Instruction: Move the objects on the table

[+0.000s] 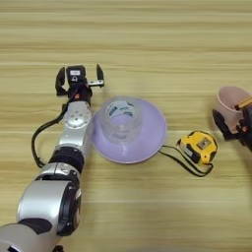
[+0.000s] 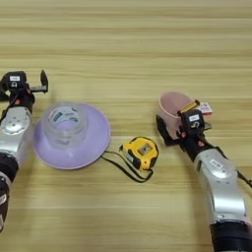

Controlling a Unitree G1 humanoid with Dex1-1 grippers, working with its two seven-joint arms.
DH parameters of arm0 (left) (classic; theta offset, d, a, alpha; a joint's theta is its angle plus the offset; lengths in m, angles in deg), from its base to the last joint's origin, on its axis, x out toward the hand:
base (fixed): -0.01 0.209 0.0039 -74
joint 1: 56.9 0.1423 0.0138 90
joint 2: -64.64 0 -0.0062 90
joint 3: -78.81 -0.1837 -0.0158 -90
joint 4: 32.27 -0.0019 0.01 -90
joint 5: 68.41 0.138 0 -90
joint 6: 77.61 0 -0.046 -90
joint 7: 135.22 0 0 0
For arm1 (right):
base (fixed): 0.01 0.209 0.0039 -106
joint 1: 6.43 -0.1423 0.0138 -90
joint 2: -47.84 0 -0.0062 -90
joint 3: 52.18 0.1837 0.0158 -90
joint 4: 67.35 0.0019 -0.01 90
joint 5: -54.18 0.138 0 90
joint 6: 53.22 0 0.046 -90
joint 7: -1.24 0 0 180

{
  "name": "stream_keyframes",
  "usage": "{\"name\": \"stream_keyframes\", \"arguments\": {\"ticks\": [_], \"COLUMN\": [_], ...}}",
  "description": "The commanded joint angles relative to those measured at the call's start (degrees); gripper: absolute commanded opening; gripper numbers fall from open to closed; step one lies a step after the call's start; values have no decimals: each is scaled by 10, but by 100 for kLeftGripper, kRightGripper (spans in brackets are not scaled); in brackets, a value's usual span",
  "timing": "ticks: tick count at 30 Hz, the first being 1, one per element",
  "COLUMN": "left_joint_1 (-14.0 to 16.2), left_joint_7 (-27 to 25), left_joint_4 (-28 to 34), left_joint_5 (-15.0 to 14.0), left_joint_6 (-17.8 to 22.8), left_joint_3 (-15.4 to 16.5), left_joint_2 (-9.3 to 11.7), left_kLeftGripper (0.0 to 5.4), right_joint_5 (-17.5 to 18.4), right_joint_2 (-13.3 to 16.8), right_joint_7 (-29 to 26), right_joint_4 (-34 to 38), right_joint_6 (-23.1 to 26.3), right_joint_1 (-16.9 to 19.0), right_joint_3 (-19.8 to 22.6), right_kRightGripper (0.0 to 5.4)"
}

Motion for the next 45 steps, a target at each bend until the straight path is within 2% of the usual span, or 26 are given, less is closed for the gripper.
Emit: {"name": "stream_keyframes", "arguments": {"ticks": [1,3,10,18,32,42,45], "left_joint_1": [3,3,2,2,0,-2,-2], "left_joint_7": [2,2,2,2,3,1,1], "left_joint_4": [2,2,0,0,-2,-7,-7], "left_joint_5": [3,3,3,3,3,3,3], "left_joint_6": [7,7,7,7,7,7,7], "left_joint_3": [-1,-1,-1,-1,-1,0,0], "left_joint_2": [0,0,0,0,0,3,4], "left_kLeftGripper": [540,540,540,540,540,540,540], "right_joint_5": [-12,-11,-6,3,21,31,30], "right_joint_2": [5,4,5,5,18,33,33], "right_joint_7": [1,0,2,2,-2,10,24], "right_joint_4": [-13,-8,9,64,181,197,192], "right_joint_6": [10,13,18,36,83,101,106], "right_joint_1": [5,10,22,60,152,180,177], "right_joint_3": [-7,-10,-9,-3,17,66,85], "right_kRightGripper": [433,470,539,539,539,539,539]}}
